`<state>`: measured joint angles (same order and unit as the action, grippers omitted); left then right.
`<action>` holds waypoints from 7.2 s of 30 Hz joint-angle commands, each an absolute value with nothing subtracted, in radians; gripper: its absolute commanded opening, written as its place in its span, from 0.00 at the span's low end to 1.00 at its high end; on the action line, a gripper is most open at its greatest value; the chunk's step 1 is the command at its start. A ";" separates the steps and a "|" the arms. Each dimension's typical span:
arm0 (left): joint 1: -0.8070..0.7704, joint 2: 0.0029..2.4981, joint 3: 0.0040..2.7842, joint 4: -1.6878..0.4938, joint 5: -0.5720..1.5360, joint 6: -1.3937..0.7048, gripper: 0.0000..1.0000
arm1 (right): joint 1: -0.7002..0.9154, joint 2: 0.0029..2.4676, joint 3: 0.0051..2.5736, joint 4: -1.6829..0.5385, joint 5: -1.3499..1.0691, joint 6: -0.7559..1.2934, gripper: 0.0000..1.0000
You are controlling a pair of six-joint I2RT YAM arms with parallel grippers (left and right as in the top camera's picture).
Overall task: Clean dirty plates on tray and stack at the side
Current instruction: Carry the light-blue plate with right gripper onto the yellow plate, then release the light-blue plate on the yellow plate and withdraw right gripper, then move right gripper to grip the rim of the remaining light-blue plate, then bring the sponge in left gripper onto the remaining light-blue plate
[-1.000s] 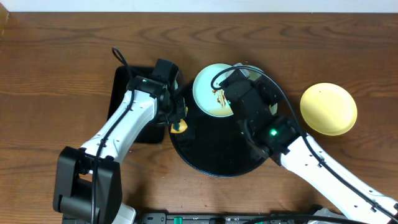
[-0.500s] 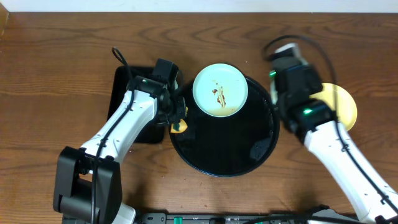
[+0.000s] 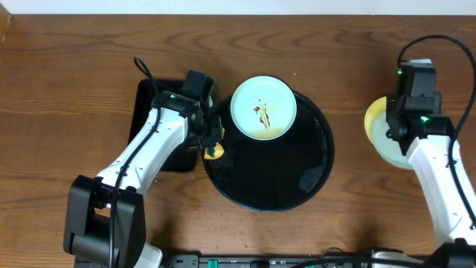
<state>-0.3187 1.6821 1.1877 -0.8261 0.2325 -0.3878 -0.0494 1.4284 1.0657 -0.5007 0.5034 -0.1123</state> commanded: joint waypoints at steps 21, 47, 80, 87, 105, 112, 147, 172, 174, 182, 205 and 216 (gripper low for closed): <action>-0.315 1.672 1.184 -0.826 0.223 -0.374 0.08 | 0.019 1.438 1.084 -0.787 0.287 0.303 0.01; -0.315 1.672 1.184 -0.826 0.223 -0.374 0.08 | -0.520 1.438 1.013 -0.926 0.361 0.546 0.01; -0.315 1.672 1.184 -0.826 0.223 -0.375 0.08 | -0.643 1.438 0.624 -0.314 -0.152 0.423 0.01; -0.315 1.672 1.184 -0.826 0.223 -0.375 0.08 | -0.642 1.438 0.624 -0.273 -0.257 0.342 0.01; -0.315 1.672 1.184 -0.826 0.223 -0.375 0.08 | -0.352 1.374 0.831 -0.471 -0.419 0.132 0.18; -0.315 1.672 1.184 -0.826 0.223 -0.375 0.08 | -0.047 1.375 0.963 -0.482 -0.363 0.057 0.31; -0.315 1.672 1.184 -0.825 0.223 -0.375 0.08 | 0.259 2.032 1.401 -0.634 -0.236 0.100 0.30; -0.381 1.680 1.184 -0.496 0.355 -0.366 0.08 | 0.289 2.074 1.401 -0.752 -0.207 0.168 0.01; -0.410 1.695 1.184 -0.433 0.355 -0.366 0.08 | 0.289 2.074 1.401 -0.754 -0.207 0.168 0.01; -0.520 1.810 1.184 -0.320 0.355 -0.405 0.08 | 0.289 2.074 1.401 -0.755 -0.207 0.168 0.01; -0.599 2.033 1.184 -0.222 0.278 -0.529 0.08 | 0.290 2.074 1.401 -0.757 -0.207 0.168 0.01; -0.412 2.031 1.185 -0.328 0.077 -0.537 0.08 | 0.290 2.074 1.401 -0.764 -0.207 0.167 0.01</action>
<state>-0.4805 1.9858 1.2121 -0.2756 0.2825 -0.5285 0.2745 2.0655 1.4052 -0.7467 -0.2424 0.1608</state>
